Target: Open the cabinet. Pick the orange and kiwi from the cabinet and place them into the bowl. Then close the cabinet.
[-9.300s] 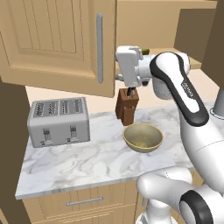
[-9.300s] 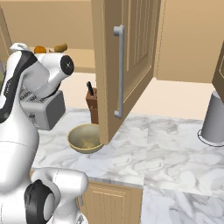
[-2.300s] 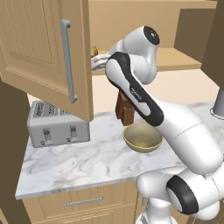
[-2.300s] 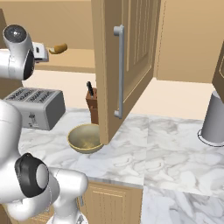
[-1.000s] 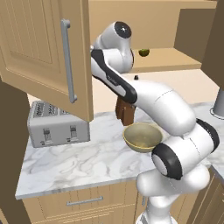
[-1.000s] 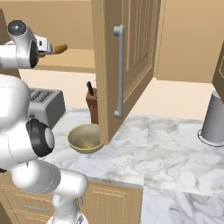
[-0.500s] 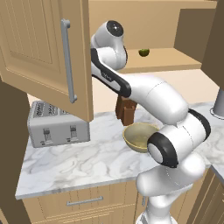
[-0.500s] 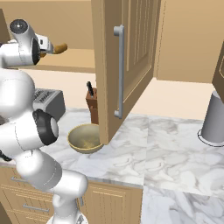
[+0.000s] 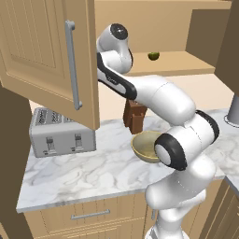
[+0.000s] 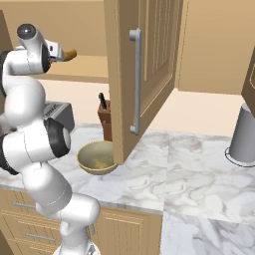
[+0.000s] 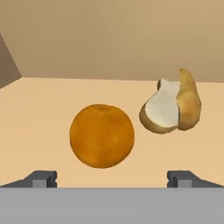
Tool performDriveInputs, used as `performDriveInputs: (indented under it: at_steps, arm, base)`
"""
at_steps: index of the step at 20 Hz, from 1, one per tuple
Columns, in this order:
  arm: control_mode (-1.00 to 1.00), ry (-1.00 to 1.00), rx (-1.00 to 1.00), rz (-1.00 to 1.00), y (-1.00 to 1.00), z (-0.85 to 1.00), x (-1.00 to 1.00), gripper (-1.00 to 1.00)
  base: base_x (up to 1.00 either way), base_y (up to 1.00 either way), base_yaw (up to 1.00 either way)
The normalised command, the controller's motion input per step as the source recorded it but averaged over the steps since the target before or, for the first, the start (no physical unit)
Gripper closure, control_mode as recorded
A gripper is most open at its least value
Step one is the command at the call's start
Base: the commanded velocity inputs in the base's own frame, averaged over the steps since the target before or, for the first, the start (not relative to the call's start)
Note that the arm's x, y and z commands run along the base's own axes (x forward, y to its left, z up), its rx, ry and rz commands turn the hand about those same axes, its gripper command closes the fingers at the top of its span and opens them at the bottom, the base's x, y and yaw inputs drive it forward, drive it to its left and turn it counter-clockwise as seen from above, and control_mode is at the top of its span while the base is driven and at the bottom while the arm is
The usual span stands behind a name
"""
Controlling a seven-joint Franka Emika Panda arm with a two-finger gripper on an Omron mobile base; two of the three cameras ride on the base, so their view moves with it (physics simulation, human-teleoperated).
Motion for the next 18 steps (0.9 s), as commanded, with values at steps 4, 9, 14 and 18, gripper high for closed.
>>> performDriveInputs:
  at_steps: [4,9,14,18]
  arm:
    - [-1.00,0.03,0.00,-0.03,0.08,0.00,0.28,-1.00]
    - [-1.00,0.04,0.00,-0.03,0.08,0.00,0.26,-1.00]
    - [-1.00,0.02,0.00,-0.04,0.19,0.00,0.23,-1.00]
    - [-1.00,0.00,0.00,-0.04,0.28,-0.11,0.12,-1.00]
  base:
    - [0.00,0.00,0.00]
    - [0.00,0.00,0.00]
    - [0.00,0.00,0.00]
    - [0.00,0.00,0.00]
